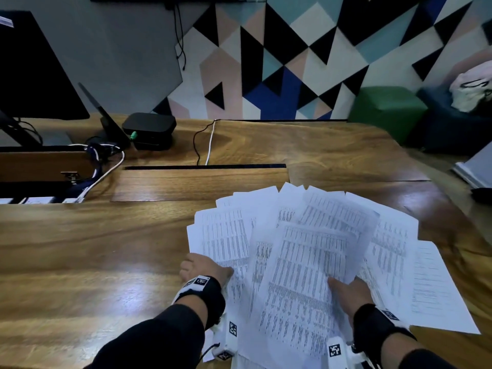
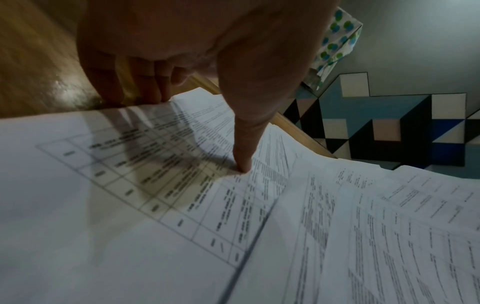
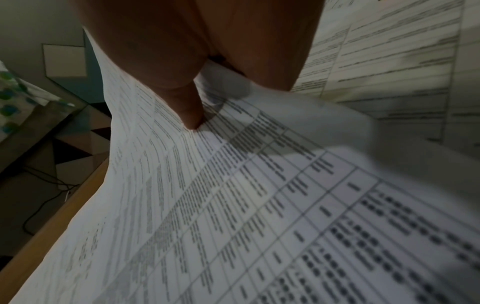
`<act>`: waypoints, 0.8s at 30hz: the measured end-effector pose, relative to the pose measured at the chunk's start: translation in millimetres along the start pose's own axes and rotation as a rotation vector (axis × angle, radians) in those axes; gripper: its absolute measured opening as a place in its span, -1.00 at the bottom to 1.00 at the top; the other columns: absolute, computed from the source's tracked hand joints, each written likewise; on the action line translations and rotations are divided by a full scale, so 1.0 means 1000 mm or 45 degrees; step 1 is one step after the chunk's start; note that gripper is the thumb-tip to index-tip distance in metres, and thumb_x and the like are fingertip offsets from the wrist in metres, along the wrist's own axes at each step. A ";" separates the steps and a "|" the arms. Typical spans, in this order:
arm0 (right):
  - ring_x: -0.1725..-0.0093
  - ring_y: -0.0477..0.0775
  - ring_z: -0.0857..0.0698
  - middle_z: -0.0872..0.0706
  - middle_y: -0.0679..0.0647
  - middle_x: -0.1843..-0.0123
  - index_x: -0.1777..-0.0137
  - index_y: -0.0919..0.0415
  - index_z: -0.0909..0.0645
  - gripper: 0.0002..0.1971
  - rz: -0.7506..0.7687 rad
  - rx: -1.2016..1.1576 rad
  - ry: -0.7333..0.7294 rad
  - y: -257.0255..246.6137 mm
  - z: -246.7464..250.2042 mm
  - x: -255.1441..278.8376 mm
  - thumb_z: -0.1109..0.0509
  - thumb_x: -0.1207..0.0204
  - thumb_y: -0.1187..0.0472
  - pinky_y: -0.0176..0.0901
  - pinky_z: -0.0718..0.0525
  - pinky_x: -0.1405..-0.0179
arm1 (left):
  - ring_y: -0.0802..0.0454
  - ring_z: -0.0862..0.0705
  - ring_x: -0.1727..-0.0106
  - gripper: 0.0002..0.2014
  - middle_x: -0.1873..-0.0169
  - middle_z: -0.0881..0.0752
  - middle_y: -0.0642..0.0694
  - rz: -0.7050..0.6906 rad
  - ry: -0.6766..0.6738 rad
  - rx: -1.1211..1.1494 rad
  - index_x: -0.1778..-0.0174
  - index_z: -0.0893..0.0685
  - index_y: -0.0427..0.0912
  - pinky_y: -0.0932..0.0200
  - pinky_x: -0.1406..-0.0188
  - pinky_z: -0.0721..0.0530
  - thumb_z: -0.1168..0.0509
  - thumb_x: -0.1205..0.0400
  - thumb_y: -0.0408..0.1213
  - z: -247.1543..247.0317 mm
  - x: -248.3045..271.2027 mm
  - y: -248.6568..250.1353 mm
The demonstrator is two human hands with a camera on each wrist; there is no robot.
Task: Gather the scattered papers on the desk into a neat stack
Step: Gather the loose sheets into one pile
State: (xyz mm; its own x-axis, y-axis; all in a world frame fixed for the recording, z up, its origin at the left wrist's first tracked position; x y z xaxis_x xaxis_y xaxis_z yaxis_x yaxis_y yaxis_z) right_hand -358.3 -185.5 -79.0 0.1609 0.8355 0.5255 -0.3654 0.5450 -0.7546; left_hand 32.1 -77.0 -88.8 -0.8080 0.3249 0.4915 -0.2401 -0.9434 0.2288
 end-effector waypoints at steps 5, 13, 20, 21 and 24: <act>0.07 0.38 -0.75 -0.77 0.41 0.05 0.04 0.48 -0.67 -0.79 0.029 0.035 0.047 0.004 0.000 -0.007 -0.44 -0.50 0.28 0.17 -0.72 0.01 | -0.24 -0.53 -0.39 0.16 -0.39 -0.45 -0.30 0.022 -0.050 0.039 -0.51 -0.16 -0.36 -0.05 -0.31 -0.58 -0.62 -0.16 0.13 -0.012 -0.010 0.002; 0.17 0.37 -0.73 -0.69 0.26 0.26 0.14 0.44 -0.66 -0.87 0.031 0.036 0.037 0.006 -0.001 -0.011 -0.42 -0.50 0.32 0.04 -0.66 0.15 | -0.24 -0.79 0.13 -0.79 0.16 -0.81 -0.26 -0.059 -0.278 0.806 0.12 -0.70 -0.35 -0.09 0.06 -0.81 -0.51 -0.37 -0.43 -0.019 -0.017 0.000; 0.28 0.19 -0.62 -0.65 0.21 0.29 0.22 0.37 -0.62 -0.90 0.018 0.016 0.022 0.000 -0.002 -0.013 -0.40 -0.52 0.37 -0.06 -0.57 0.21 | -0.13 -0.77 0.24 -0.87 0.31 -0.83 -0.15 -0.483 -0.216 1.155 0.01 -0.75 -0.33 0.17 0.34 -0.75 -0.39 -0.57 -0.53 0.095 0.011 0.015; 0.30 0.18 -0.60 -0.63 0.20 0.31 0.23 0.37 -0.61 -0.89 0.017 0.017 0.028 0.000 -0.002 -0.014 -0.39 -0.51 0.37 -0.07 -0.55 0.24 | -0.15 -0.80 0.22 -0.90 0.32 -0.85 -0.13 -0.551 -0.230 1.189 0.03 -0.74 -0.30 0.15 0.33 -0.79 -0.39 -0.58 -0.51 0.118 0.014 0.018; 0.34 0.16 -0.54 -0.58 0.19 0.35 0.28 0.35 -0.55 -0.86 0.006 0.029 0.037 -0.003 -0.003 -0.014 -0.39 -0.50 0.39 -0.10 -0.51 0.31 | -0.28 -0.84 0.02 -0.81 0.06 -0.87 -0.30 -0.616 -0.437 1.465 -0.10 -0.72 -0.30 -0.18 -0.01 -0.81 -0.38 -0.57 -0.46 0.159 0.019 0.022</act>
State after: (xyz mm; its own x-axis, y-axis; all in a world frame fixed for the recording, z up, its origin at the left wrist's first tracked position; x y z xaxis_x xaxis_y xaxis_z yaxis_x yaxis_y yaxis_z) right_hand -356.4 -198.3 -85.1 0.1852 0.8400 0.5100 -0.3873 0.5393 -0.7477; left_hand 96.7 -81.4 58.9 -0.5497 0.7772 0.3062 0.2691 -0.1823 0.9457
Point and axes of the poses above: each hand's wrist, its own x-axis away from the middle knuckle, its own z-axis out of the back of the hand, y = z × x, the point moved 10 cm from there along -x, towards the middle knuckle
